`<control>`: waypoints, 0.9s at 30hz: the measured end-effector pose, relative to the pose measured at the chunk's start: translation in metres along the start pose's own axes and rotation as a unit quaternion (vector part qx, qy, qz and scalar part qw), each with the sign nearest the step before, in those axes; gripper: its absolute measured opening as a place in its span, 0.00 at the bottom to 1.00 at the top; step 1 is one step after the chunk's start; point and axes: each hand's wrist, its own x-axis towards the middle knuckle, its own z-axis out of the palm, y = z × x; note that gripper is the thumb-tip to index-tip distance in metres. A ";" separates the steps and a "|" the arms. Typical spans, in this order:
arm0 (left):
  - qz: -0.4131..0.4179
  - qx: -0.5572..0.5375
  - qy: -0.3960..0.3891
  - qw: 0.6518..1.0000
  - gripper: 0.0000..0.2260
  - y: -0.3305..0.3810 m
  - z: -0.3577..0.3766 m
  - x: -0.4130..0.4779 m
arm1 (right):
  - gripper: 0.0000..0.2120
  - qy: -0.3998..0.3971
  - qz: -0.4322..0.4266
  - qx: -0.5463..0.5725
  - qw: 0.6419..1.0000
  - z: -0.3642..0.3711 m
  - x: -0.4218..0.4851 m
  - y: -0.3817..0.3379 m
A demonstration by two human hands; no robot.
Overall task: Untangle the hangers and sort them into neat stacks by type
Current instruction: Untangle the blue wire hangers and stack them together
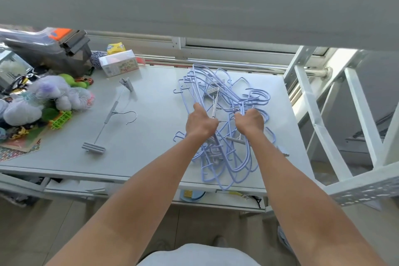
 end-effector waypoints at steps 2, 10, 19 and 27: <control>-0.007 -0.001 -0.007 1.000 0.23 -0.006 0.003 -0.001 | 0.19 0.012 -0.014 0.014 1.000 -0.002 -0.001 0.002; 0.068 0.031 -0.034 0.997 0.11 -0.037 0.001 0.003 | 0.17 -0.091 0.089 0.337 0.933 -0.001 0.009 0.012; 0.079 0.154 -0.036 0.984 0.11 -0.026 0.007 -0.002 | 0.19 -0.204 0.161 0.573 0.777 -0.006 0.003 0.019; 0.033 0.020 0.005 0.999 0.08 -0.029 -0.003 -0.003 | 0.20 -0.237 0.152 0.588 0.758 -0.015 0.000 0.027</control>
